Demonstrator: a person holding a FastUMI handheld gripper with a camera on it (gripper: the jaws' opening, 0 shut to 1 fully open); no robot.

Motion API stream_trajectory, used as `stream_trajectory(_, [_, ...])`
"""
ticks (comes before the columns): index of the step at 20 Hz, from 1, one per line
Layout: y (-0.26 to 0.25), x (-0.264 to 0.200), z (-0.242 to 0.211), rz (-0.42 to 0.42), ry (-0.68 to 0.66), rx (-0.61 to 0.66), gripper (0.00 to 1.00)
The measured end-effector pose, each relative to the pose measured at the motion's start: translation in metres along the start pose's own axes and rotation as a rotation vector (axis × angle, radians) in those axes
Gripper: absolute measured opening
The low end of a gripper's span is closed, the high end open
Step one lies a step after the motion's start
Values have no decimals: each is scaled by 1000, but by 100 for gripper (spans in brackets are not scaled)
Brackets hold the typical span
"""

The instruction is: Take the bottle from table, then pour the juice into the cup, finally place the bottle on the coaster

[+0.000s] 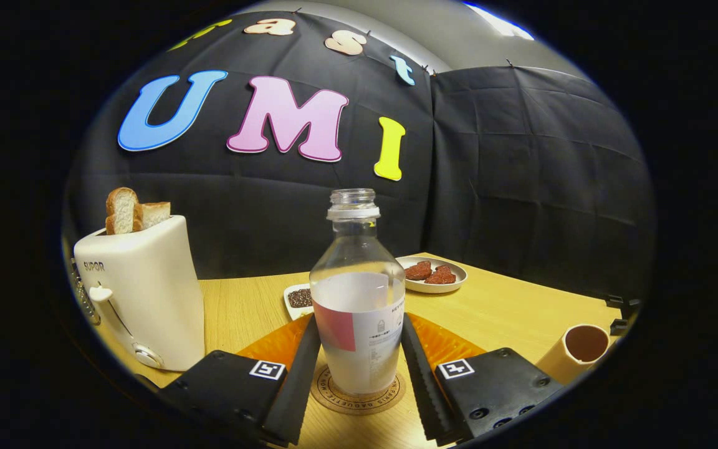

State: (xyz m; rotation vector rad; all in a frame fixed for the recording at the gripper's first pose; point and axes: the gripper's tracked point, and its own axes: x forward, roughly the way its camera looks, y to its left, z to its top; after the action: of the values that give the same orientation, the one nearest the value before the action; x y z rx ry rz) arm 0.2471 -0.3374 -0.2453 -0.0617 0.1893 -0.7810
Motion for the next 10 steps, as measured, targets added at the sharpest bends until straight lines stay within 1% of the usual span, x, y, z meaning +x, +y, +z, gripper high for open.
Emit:
stream_trajectory(2, [0,0,1,-4,5,8,75])
stream_trajectory(6, [-1,-1,-9,-2,61,37,79])
stream_trajectory(7, [-1,-3,-9,2,65,37,87])
stream_trajectory(9, [0,-6,-5,8,60,30,98])
stream_trajectory(10, [-1,-7,-4,7,59,25,98])
